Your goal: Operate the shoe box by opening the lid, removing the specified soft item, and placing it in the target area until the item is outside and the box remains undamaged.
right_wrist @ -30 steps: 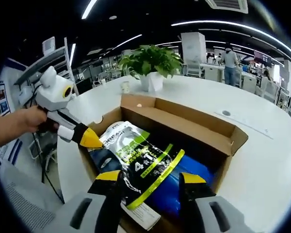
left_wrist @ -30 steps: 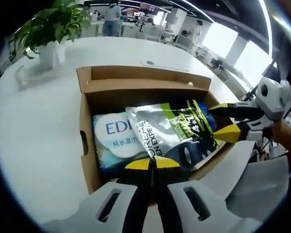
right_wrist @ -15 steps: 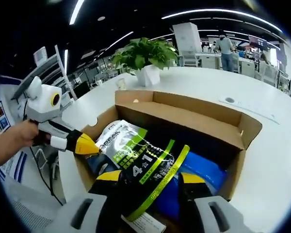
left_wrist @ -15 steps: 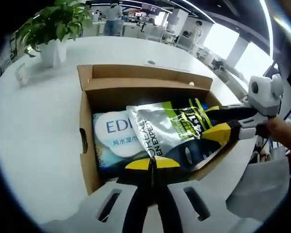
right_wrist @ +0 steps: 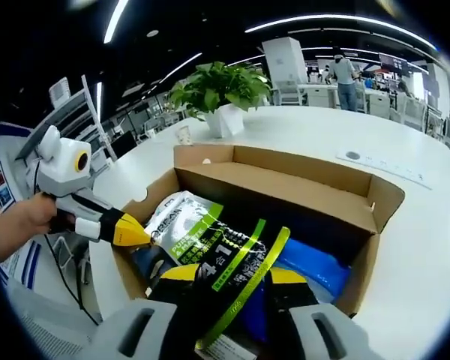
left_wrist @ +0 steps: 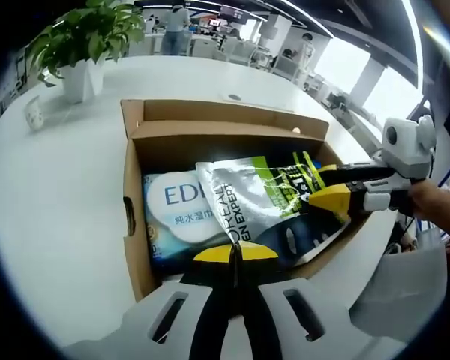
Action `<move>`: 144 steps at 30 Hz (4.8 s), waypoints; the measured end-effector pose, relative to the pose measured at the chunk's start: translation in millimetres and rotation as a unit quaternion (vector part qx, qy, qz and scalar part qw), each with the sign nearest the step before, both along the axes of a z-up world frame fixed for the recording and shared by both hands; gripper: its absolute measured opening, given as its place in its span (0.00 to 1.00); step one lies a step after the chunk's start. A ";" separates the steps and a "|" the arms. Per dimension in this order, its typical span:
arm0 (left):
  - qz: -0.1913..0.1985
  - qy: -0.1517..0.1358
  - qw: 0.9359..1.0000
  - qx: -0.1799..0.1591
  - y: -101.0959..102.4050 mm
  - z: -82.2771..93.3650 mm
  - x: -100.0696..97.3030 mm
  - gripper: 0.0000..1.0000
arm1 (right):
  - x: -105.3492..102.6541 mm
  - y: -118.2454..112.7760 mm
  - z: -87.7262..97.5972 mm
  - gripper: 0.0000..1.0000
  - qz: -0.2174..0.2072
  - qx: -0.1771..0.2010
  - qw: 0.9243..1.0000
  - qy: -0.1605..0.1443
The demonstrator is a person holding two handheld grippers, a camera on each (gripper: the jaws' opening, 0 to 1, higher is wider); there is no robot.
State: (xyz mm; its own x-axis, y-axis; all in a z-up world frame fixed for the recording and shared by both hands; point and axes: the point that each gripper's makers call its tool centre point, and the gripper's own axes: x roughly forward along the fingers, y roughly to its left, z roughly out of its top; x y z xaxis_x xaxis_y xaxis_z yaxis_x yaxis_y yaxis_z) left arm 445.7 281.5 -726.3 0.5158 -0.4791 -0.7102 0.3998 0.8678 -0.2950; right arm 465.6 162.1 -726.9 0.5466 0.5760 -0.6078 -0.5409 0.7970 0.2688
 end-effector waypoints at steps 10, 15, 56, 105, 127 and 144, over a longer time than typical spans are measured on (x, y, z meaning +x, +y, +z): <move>-0.001 -0.003 1.000 0.005 1.6 2.4 -1.0 0.00 | 2.3 -2.9 8.9 0.15 -0.009 0.004 1.000 -0.016; 0.000 -0.007 1.000 0.004 2.1 6.5 -0.2 0.00 | 3.9 -3.5 15.6 0.10 -0.011 0.010 1.000 -0.025; -0.040 -0.037 0.996 -0.077 -68.6 63.7 4.9 0.00 | 5.6 -77.6 81.2 0.00 -0.063 0.022 0.995 -0.078; -0.085 -0.024 0.990 -0.112 -187.4 75.4 -4.1 0.00 | 0.1 -196.3 60.0 0.00 -0.120 -0.013 0.991 -0.053; -0.098 0.001 0.989 -0.112 -233.0 58.6 -9.8 0.00 | -5.5 -237.4 33.0 0.00 -0.140 -0.047 0.989 -0.032; -0.105 0.014 0.990 -0.087 -255.2 36.8 -7.9 0.00 | -0.8 -258.6 8.4 0.00 -0.139 -0.076 0.987 -0.013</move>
State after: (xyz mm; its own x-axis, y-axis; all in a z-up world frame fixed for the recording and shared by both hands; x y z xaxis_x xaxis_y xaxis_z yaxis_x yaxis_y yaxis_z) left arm 437.8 26.4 -689.5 0.3731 -0.6909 -0.6192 0.5563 0.7007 -0.4467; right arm 464.9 -96.5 -718.5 0.6876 0.3046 -0.6592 -0.3001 0.9458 0.1240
